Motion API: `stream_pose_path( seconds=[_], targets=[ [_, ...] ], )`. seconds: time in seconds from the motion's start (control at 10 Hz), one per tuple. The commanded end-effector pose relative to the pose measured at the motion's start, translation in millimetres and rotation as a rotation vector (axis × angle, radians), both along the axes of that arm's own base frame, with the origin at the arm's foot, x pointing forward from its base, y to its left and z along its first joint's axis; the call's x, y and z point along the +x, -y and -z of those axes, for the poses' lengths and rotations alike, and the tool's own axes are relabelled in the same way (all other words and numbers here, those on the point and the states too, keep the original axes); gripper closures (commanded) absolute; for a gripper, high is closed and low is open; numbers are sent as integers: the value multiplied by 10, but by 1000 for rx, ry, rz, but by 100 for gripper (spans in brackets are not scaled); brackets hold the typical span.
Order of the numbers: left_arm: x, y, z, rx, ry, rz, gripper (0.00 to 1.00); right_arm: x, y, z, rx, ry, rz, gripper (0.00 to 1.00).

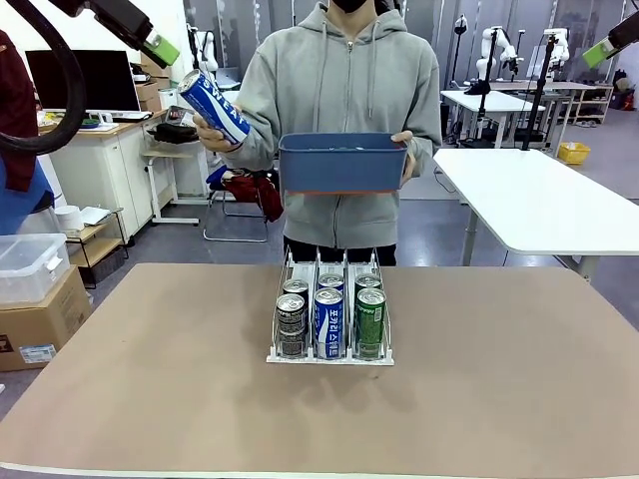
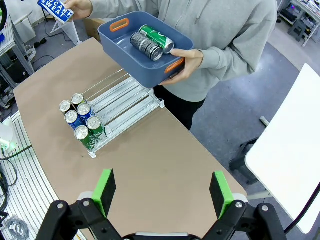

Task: Fill the beverage cans into the dispenser.
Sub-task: Pick up the Ionic drink handed by the human.

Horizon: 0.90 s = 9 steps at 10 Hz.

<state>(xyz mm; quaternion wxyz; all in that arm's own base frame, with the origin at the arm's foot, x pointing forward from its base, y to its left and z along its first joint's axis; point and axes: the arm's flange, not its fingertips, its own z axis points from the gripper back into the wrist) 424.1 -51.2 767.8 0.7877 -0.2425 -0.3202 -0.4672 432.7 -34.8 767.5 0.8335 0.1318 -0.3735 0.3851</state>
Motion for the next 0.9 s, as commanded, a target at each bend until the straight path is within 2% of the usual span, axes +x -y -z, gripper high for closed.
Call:
stream_pose_path(
  seconds=[0.0, 0.2, 0.5, 0.8],
  targets=[
    [62, -66, -45, 32, -8, 14, 0, -4, 13, 2, 1, 0, 1, 0],
    [205, -40, 16, 42, 54, -125, 0, -4, 13, 2, 1, 0, 1, 0],
    [346, -27, 134, 72, 153, -199, 0, -4, 13, 2, 1, 0, 1, 0],
    [418, 33, 288, 117, 186, -198, 0, -4, 13, 2, 1, 0, 1, 0]
  ],
)
